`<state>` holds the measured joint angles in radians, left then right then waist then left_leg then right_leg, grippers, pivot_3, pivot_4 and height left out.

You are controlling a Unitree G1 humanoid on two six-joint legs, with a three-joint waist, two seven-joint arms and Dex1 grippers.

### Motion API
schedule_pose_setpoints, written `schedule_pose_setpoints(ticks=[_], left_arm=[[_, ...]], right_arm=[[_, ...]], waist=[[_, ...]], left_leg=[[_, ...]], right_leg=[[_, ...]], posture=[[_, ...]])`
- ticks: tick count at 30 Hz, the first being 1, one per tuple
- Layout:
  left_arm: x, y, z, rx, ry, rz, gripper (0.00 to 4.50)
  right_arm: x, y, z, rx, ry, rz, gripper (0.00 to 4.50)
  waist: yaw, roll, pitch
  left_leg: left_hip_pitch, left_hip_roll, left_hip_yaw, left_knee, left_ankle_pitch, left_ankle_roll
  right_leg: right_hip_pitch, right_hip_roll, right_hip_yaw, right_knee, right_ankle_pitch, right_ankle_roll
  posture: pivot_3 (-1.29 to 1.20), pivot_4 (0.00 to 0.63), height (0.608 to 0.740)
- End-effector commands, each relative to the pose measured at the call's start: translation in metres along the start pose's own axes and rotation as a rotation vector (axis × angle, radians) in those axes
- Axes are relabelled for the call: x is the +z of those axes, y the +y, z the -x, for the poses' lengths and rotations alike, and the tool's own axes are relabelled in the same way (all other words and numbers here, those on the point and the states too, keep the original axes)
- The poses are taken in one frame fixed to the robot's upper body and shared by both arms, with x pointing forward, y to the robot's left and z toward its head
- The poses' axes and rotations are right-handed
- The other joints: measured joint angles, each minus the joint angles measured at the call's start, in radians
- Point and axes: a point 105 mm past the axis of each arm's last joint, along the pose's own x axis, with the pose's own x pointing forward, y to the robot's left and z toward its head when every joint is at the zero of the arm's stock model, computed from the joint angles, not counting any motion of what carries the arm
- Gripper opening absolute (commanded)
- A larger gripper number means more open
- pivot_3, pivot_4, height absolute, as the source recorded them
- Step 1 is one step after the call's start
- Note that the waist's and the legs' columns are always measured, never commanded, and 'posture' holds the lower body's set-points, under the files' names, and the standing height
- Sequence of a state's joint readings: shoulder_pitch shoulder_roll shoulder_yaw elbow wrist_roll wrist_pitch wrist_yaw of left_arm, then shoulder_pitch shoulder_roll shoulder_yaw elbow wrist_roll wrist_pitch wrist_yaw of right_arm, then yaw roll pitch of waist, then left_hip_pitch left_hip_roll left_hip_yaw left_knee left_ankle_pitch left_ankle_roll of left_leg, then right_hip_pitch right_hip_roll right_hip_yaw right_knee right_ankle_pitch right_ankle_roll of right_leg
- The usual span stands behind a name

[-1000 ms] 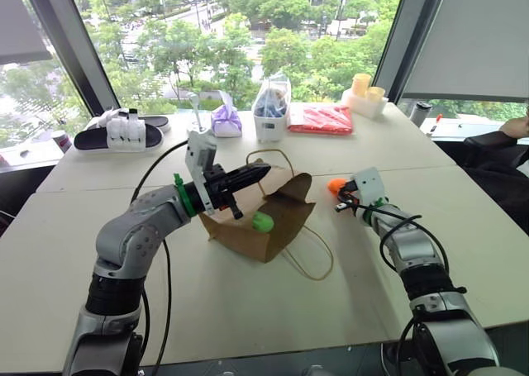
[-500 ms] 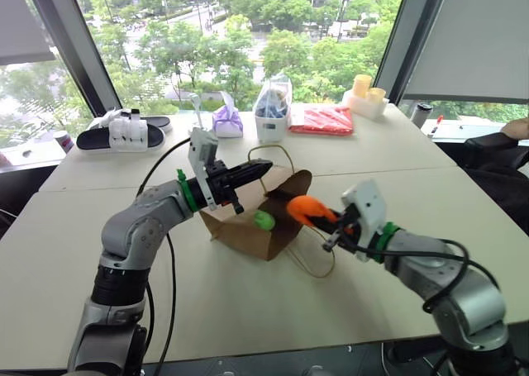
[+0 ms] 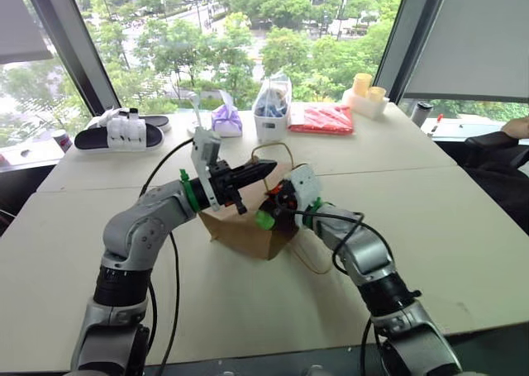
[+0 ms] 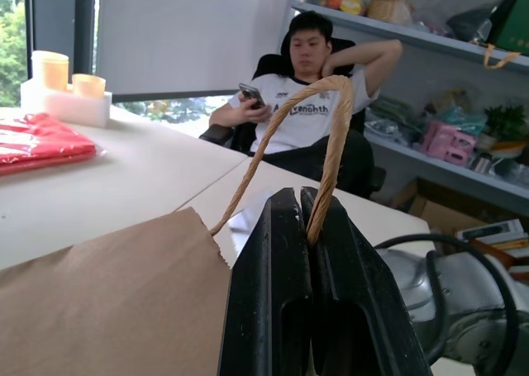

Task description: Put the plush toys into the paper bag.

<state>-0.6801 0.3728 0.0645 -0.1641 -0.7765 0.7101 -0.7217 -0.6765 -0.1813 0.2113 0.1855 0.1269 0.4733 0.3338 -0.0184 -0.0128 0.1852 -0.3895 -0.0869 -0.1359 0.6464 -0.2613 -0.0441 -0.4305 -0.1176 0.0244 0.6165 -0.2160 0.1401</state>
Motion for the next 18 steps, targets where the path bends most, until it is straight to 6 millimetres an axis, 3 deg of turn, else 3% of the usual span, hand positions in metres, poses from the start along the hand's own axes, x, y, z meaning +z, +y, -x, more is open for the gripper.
schedule_pose_setpoints(ticks=[1, 4, 5, 7, 11, 13, 16, 18], left_arm=[[0.013, -0.005, 0.002, -0.009, -0.042, -0.036, 0.00], [0.011, -0.004, 0.003, -0.003, -0.043, -0.035, 0.00], [0.010, -0.004, 0.003, 0.001, -0.042, -0.035, 0.00], [0.010, -0.003, 0.004, 0.004, -0.042, -0.035, 0.00], [0.009, -0.001, 0.004, 0.006, -0.042, -0.036, 0.00], [0.009, -0.001, 0.004, 0.004, -0.042, -0.037, 0.00], [0.009, -0.001, 0.003, 0.001, -0.043, -0.034, 0.00], [0.008, -0.002, 0.002, -0.005, -0.043, -0.035, 0.00]], right_arm=[[0.016, 0.001, -0.002, 0.007, -0.069, 0.040, 2.50], [0.019, 0.004, 0.007, 0.022, -0.074, 0.051, 4.02], [0.022, 0.003, 0.019, 0.037, -0.088, 0.044, 4.48], [0.026, 0.001, 0.035, 0.047, -0.104, 0.046, 4.48], [0.031, -0.011, 0.087, 0.023, -0.093, 0.034, 4.48], [0.023, -0.020, 0.111, -0.003, -0.037, 0.059, 4.48], [0.009, -0.026, 0.126, -0.031, 0.030, 0.047, 4.48], [-0.014, -0.028, 0.127, -0.042, 0.098, 0.052, 4.48]], waist=[[0.000, 0.000, 0.000], [-0.001, 0.000, 0.000], [0.001, 0.000, 0.000], [0.004, 0.000, 0.000], [0.008, 0.000, 0.000], [0.007, 0.000, 0.000], [0.004, 0.000, 0.000], [0.001, 0.000, 0.000]], left_leg=[[0.000, 0.000, 0.000, 0.000, 0.000, 0.000], [-0.001, 0.000, 0.000, 0.000, 0.000, 0.000], [-0.001, 0.000, 0.000, 0.000, 0.000, 0.000], [-0.001, 0.000, -0.001, 0.000, 0.000, 0.000], [-0.002, -0.001, -0.001, 0.001, -0.001, 0.002], [-0.002, -0.001, -0.001, 0.001, -0.002, 0.004], [-0.001, 0.000, 0.000, 0.001, -0.003, 0.005], [0.001, 0.000, 0.000, 0.001, -0.003, 0.005]], right_leg=[[0.000, 0.000, 0.000, 0.000, 0.000, 0.000], [-0.001, 0.000, 0.000, -0.001, 0.000, 0.000], [-0.001, 0.000, 0.000, -0.001, 0.000, 0.000], [-0.001, 0.000, 0.000, 0.000, 0.000, 0.000], [0.000, 0.000, 0.000, -0.002, 0.000, 0.000], [0.000, 0.000, 0.000, -0.002, 0.000, 0.000], [0.001, 0.000, 0.000, -0.001, 0.000, 0.000], [0.002, 0.000, 0.000, -0.001, 0.000, 0.000]], posture=[[0.00, 0.150, 0.740], [0.00, 0.150, 0.740], [0.00, 0.150, 0.740], [0.00, 0.150, 0.740], [0.00, 0.150, 0.740], [0.00, 0.150, 0.740], [0.00, 0.150, 0.740], [0.00, 0.150, 0.740]])
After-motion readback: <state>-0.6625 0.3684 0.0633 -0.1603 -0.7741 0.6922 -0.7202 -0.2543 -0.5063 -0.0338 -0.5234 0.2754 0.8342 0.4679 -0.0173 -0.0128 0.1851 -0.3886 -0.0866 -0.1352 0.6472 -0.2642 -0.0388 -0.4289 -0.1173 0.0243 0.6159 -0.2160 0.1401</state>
